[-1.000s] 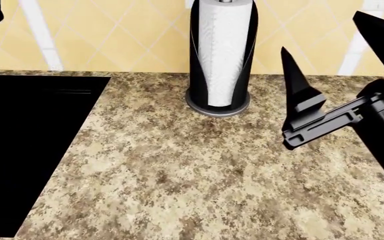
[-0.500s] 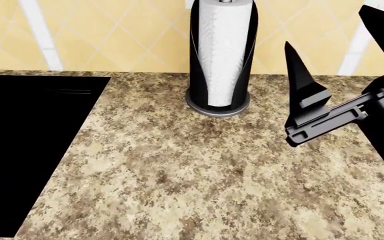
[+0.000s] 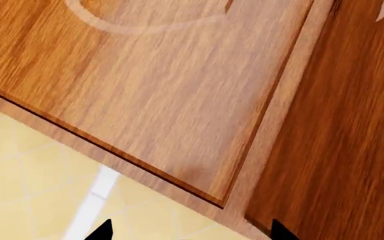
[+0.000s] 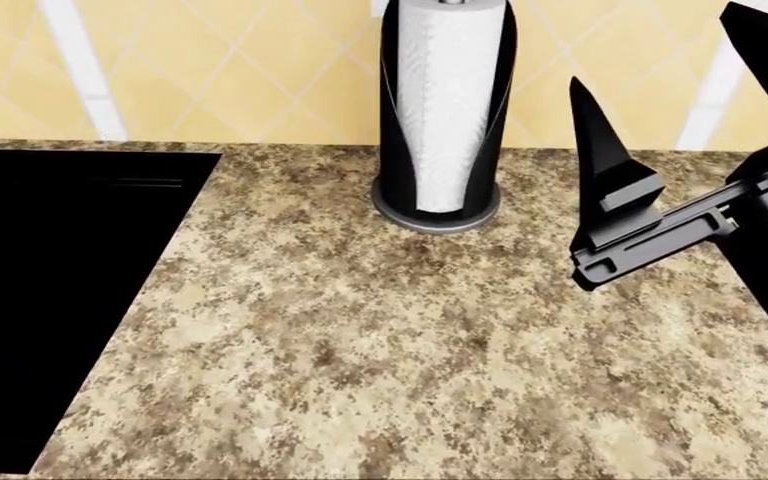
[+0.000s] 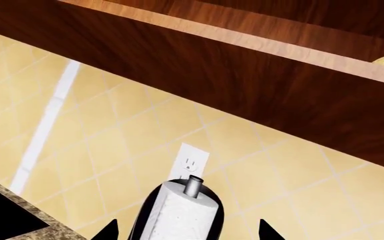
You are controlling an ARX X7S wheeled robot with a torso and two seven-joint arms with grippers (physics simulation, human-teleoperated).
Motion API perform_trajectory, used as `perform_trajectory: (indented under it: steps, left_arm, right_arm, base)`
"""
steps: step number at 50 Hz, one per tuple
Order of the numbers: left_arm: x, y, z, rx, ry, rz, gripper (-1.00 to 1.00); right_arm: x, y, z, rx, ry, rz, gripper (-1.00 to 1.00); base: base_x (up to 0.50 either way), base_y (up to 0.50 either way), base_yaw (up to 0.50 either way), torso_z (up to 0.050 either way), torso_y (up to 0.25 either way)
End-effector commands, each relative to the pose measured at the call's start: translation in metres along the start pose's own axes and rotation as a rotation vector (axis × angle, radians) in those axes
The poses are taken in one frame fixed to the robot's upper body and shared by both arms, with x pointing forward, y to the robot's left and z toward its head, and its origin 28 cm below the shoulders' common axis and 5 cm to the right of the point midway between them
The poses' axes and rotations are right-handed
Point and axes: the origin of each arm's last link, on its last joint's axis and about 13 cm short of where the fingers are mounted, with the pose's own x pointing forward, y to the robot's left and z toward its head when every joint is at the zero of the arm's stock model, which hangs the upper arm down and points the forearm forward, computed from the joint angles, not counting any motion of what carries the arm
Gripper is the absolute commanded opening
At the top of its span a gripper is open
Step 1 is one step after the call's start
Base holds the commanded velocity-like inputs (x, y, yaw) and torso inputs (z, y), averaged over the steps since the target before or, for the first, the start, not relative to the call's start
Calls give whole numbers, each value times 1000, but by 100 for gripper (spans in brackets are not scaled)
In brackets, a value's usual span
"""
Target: Pick the lemon, kiwi from the counter and place them in the cabinet. Then close the cabinet.
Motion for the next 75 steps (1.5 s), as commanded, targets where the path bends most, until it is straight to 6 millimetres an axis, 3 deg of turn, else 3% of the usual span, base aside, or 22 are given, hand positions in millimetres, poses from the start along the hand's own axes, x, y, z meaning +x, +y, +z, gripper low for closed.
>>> perform_trajectory:
  steps: [1,10,26,38,55,75]
  left_arm:
    - [5,-17,25,-13,-109,-122,100]
    - [13,-44,29,168,-59,-345,100]
    - [18,-80,48,374,-52,-543,100]
    - [34,-97,52,494,-32,-599,100]
    - [55,-139,47,721,-9,-743,100]
    - [76,-173,43,794,-2,-781,100]
  right_arm:
    - [1,0,0,0,-2,2,100]
    - [1,1,1,1,-3,3,100]
    - [1,0,3,2,-9,1,100]
    - [0,1,1,5,-9,1,100]
    - [-3,1,-1,9,-5,-9,100]
    - [-10,-1,-9,17,12,-41,100]
  base:
    - [0,0,0,0,0]
    - [0,0,0,5,0]
    - [0,0,0,2,4]
    - [0,0,0,3,1]
    - [0,0,0,3,0]
    - [0,0,0,2,0]
